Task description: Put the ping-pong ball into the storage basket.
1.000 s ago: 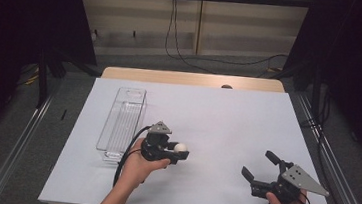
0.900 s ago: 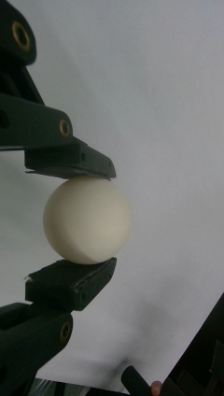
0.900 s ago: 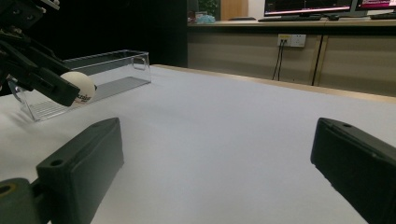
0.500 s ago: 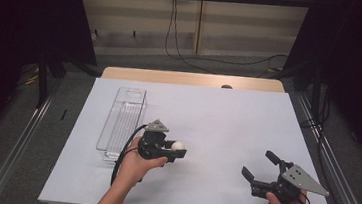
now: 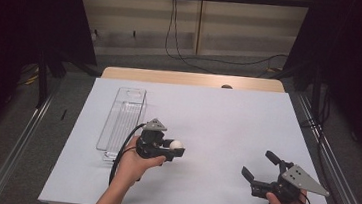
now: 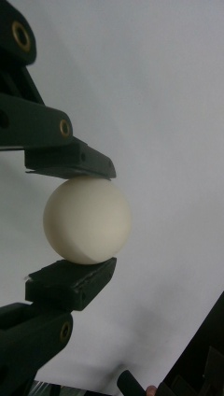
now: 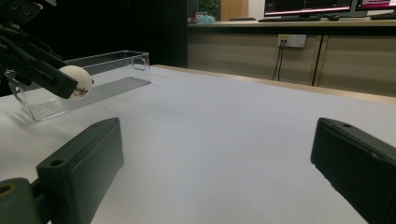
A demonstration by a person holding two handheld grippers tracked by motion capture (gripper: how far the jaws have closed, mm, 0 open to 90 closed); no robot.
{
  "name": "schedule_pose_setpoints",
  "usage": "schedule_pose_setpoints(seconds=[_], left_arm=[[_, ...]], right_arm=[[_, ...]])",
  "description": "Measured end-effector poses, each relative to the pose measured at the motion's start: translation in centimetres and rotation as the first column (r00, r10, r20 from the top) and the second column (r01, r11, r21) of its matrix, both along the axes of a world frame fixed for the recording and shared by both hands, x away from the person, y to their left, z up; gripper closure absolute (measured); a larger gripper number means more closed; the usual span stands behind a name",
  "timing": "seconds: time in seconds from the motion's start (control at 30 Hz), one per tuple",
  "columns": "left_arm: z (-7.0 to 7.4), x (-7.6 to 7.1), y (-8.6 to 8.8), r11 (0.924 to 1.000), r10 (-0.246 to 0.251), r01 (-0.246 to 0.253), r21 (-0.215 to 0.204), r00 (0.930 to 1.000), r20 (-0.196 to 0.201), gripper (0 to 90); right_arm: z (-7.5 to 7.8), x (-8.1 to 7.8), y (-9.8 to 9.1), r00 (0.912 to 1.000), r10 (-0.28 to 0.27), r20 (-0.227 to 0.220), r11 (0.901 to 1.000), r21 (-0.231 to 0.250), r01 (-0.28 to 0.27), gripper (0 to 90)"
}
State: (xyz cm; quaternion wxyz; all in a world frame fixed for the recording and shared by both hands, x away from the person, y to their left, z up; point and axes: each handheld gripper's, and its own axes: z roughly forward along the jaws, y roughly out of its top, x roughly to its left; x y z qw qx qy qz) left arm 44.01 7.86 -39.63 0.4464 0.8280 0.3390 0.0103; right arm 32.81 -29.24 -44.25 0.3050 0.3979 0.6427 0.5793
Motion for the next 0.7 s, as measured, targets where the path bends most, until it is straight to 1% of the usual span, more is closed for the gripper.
schedule_pose_setpoints(seconds=[0.03,0.13,0.2,0.23,0.27,0.37,0.47,0.7], left_arm=[[0.02,0.01,0.04,1.0,-0.001,0.001,-0.003,1.0,-0.001,51.2],[0.16,0.06,0.22,1.0,0.001,-0.001,0.005,1.0,0.002,51.2],[0.2,0.05,0.29,1.0,0.005,-0.005,-0.005,1.0,0.001,51.2],[0.21,-0.01,0.24,0.9996,0.026,-0.026,0.003,0.9995,0.015,51.2],[0.25,0.08,0.4,1.0,0.005,-0.005,-0.005,1.0,0.002,51.2],[0.32,0.12,0.55,0.9999,0.01,-0.01,0.001,0.9999,0.002,51.2],[0.31,0.15,0.61,0.9999,0.012,-0.012,-0.005,0.9999,-0.001,51.2],[0.42,0.19,0.85,0.9998,0.02,-0.02,0.001,0.9998,-0.004,51.2]], right_arm=[[0.0,0.0,0.0,1.0,0.0,-0.001,1.0,0.001,0.0,2.0],[0.0,-0.01,0.01,1.0,0.001,-0.001,1.0,0.001,-0.001,2.0],[0.0,0.0,0.02,1.0,0.001,-0.002,1.0,0.001,-0.001,2.0],[0.0,0.01,0.03,1.0,0.001,-0.002,1.0,0.001,-0.001,2.0],[0.0,0.01,0.03,1.0,0.001,-0.001,1.0,0.001,-0.001,2.0],[0.0,0.01,0.03,1.0,0.0,-0.002,1.0,0.002,0.0,2.0],[0.0,0.01,0.02,1.0,0.002,-0.002,1.0,0.001,-0.002,2.0],[-0.01,0.02,0.04,1.0,-0.001,-0.003,1.0,0.006,0.001,2.0]])
